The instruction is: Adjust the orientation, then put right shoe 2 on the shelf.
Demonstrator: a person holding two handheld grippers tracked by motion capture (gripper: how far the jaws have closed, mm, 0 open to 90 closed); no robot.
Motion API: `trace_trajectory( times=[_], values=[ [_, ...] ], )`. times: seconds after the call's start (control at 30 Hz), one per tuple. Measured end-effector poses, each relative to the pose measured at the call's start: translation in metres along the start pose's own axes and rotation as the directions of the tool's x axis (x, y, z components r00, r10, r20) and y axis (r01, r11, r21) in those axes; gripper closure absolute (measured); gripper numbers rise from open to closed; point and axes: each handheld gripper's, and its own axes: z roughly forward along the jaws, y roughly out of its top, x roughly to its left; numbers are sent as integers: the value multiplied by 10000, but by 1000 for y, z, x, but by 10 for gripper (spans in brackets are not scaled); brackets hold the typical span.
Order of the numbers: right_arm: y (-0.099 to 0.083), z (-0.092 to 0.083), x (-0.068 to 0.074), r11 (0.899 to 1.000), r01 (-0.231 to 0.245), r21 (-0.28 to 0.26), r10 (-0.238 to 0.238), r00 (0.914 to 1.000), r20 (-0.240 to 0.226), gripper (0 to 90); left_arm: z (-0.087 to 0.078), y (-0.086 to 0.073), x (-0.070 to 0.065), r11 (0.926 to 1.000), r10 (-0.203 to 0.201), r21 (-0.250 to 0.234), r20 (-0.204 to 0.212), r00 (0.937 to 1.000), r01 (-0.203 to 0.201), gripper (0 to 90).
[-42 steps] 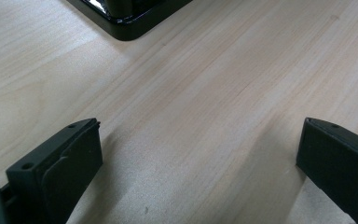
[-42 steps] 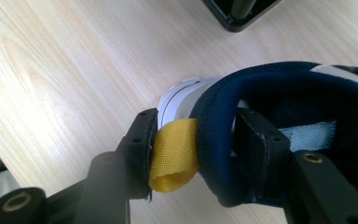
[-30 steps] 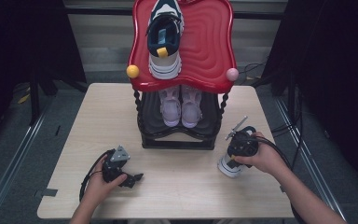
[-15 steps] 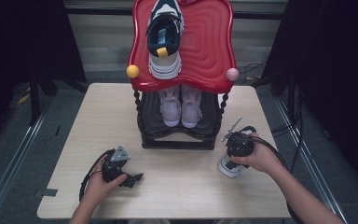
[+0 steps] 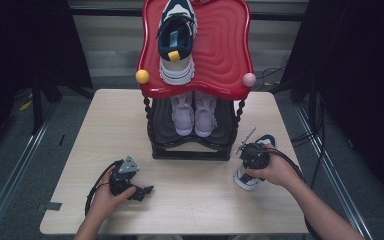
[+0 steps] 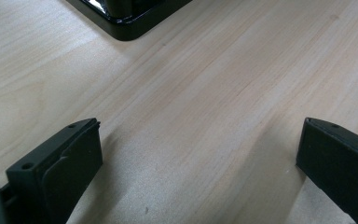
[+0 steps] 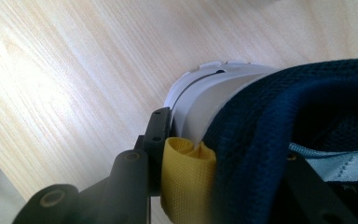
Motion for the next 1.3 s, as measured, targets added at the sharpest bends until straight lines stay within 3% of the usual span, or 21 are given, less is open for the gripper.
trace_trajectory(
  times=[0.47, 0.53, 0.63, 0.77, 0.93, 0.97, 1.0, 1.1, 1.13, 1.3],
  values=[
    [-1, -1, 6, 9985, 495, 245, -500, 9985, 228, 690, 0, 0, 0, 10000, -7, 4, 7, 10000, 7, 0],
    [-1, -4, 8, 9983, 511, 286, -513, 9986, 95, 690, 0, 0, 0, 10000, -5, 4, 7, 10000, 5, 0],
    [-2, -8, 7, 9955, 923, 226, -928, 9955, 202, 691, 0, 0, 0, 10000, 54, 17, -10, 10000, -54, 0],
    [-3, -14, 11, 9949, 949, 343, -954, 9953, 151, 691, 0, 0, 0, 10000, 55, 19, -7, 10000, -55, 0],
    [-2, -20, 17, 9902, 1327, 434, -1337, 9908, 224, 691, 0, 0, 0, 10000, 54, 17, -7, 10000, -54, 0],
    [-2, -21, 16, 9861, 1595, 457, -1608, 9866, 277, 691, 0, 0, 0, 10000, 54, 15, -9, 10000, -54, 0],
    [-2, -23, 19, 9873, 1513, 481, -1526, 9880, 255, 691, 0, 0, 0, 10000, 56, 15, -8, 10000, -56, 0],
    [-1, -31, 22, 9807, 1877, 548, -1890, 9818, 197, 691, 0, 0, 0, 10000, 55, 15, -16, 10000, -55, 0],
    [0, -34, 25, 9822, 1801, 534, -1811, 9834, 137, 691, 0, 0, 0, 10000, 55, 15, -15, 10000, -55, 0],
    [2, -51, 28, 9723, 2263, 591, -2284, 9730, 319, 691, 0, 0, 0, 10000, -10, -61, -46, 10000, 10, 0]
  ],
)
